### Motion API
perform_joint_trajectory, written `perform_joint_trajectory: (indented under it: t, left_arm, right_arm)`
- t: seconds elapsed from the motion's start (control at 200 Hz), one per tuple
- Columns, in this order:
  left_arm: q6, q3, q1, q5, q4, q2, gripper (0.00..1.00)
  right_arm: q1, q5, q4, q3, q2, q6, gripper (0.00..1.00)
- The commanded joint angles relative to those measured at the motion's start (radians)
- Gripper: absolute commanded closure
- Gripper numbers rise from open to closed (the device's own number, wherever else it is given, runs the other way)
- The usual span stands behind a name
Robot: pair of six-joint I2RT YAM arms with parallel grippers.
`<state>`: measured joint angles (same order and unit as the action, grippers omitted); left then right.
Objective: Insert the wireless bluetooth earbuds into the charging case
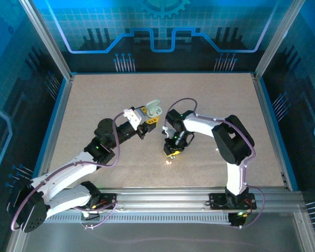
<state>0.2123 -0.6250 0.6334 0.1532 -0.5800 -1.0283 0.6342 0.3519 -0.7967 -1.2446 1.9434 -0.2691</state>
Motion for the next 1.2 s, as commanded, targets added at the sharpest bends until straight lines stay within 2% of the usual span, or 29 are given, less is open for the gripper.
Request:
perform_joint_trajectory:
  t: [0.0, 0.29, 0.71, 0.916, 1.196]
  left_arm:
    - [-0.002, 0.013, 0.003, -0.001, -0.025, 0.002, 0.74]
    - [-0.002, 0.011, 0.003, 0.000, -0.029, -0.004, 0.75]
    - [-0.003, 0.013, 0.003, -0.001, -0.027, -0.003, 0.74]
    - [-0.001, 0.015, 0.003, -0.003, -0.025, 0.000, 0.75]
    - [-0.007, 0.018, 0.003, 0.000, -0.034, -0.007, 0.75]
  right_arm:
    - [0.012, -0.025, -0.029, 0.021, -0.041, -0.012, 0.69]
    - [0.028, -0.066, -0.041, 0.016, -0.044, -0.012, 0.69]
    - [0.068, -0.189, -0.077, -0.031, -0.018, -0.046, 0.77]
    - [0.028, -0.233, -0.042, 0.008, -0.080, -0.098, 0.79]
    - [-0.063, -0.225, 0.030, 0.107, -0.123, -0.159, 0.78]
